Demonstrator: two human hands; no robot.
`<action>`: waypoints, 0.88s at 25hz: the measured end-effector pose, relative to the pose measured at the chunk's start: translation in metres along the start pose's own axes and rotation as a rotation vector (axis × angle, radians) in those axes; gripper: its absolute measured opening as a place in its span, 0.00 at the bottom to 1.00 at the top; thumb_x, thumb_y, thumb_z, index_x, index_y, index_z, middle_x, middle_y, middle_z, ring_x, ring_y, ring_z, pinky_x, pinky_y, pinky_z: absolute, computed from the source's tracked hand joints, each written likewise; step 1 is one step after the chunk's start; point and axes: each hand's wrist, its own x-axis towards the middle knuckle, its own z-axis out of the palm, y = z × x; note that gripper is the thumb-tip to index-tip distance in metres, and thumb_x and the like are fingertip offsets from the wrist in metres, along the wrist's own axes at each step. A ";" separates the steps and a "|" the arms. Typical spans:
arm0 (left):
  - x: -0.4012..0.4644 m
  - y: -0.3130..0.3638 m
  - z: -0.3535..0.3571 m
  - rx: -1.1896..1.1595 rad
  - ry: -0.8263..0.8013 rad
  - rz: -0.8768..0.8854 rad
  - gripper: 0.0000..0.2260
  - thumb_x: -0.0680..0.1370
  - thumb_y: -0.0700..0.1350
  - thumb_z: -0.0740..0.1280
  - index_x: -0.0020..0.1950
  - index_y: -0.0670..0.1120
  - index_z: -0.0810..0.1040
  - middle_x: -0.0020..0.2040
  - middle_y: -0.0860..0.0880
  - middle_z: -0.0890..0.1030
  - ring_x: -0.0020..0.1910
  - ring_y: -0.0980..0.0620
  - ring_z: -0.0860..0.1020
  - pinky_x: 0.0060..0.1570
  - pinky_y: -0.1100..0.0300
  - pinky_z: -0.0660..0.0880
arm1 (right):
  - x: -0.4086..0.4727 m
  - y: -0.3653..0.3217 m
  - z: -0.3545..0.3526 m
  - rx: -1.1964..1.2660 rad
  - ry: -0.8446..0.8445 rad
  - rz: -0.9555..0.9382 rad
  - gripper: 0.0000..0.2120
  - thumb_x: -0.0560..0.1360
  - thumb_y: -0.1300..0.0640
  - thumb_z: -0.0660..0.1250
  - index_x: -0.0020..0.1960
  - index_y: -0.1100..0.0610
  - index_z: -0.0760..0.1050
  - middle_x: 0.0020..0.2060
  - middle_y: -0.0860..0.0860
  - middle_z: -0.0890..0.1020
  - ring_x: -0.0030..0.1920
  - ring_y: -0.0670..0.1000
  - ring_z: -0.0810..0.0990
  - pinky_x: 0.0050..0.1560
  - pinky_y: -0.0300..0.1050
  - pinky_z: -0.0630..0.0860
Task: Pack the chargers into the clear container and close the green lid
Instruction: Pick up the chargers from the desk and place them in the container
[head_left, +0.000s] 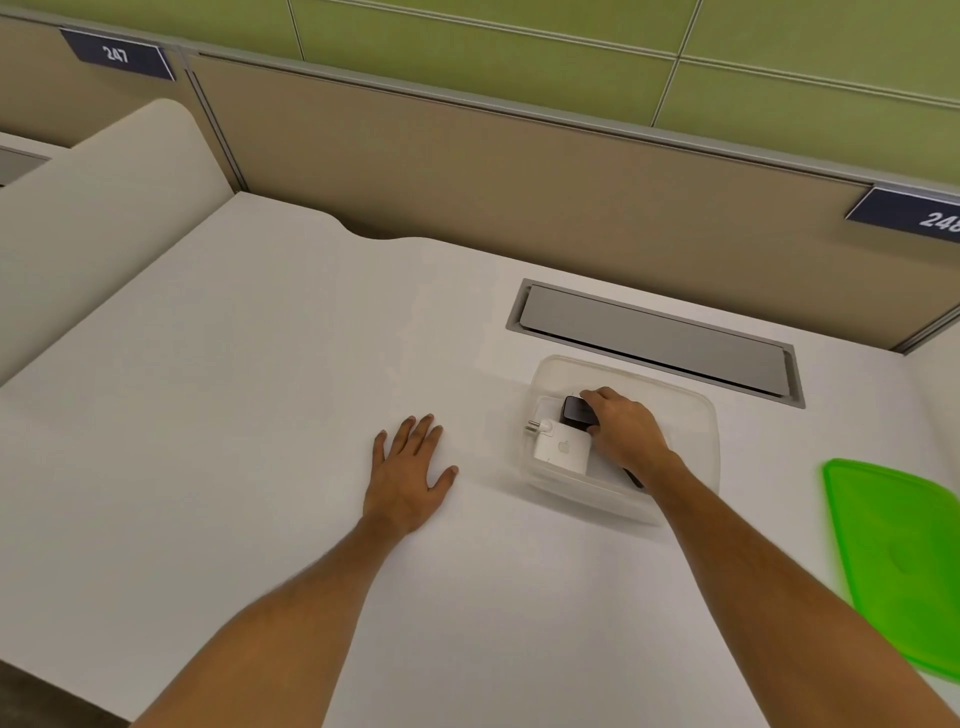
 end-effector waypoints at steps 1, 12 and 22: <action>0.000 0.000 0.000 0.002 -0.002 0.000 0.30 0.77 0.63 0.48 0.76 0.51 0.59 0.78 0.53 0.58 0.78 0.52 0.53 0.76 0.46 0.46 | -0.001 0.000 -0.001 0.003 0.001 0.001 0.24 0.74 0.59 0.66 0.69 0.54 0.67 0.63 0.53 0.76 0.56 0.58 0.78 0.53 0.51 0.77; -0.002 0.000 -0.004 0.006 -0.026 0.017 0.33 0.75 0.64 0.43 0.76 0.50 0.58 0.79 0.52 0.57 0.78 0.52 0.51 0.75 0.46 0.45 | -0.047 0.037 -0.043 0.094 0.455 0.068 0.14 0.76 0.58 0.66 0.62 0.57 0.77 0.58 0.53 0.81 0.54 0.56 0.81 0.53 0.50 0.78; -0.002 0.002 -0.008 0.012 -0.078 0.021 0.31 0.78 0.62 0.47 0.78 0.48 0.55 0.79 0.51 0.54 0.78 0.50 0.49 0.75 0.44 0.44 | -0.174 0.147 -0.024 0.134 0.468 0.537 0.12 0.72 0.62 0.67 0.54 0.59 0.80 0.50 0.56 0.83 0.48 0.61 0.81 0.44 0.50 0.77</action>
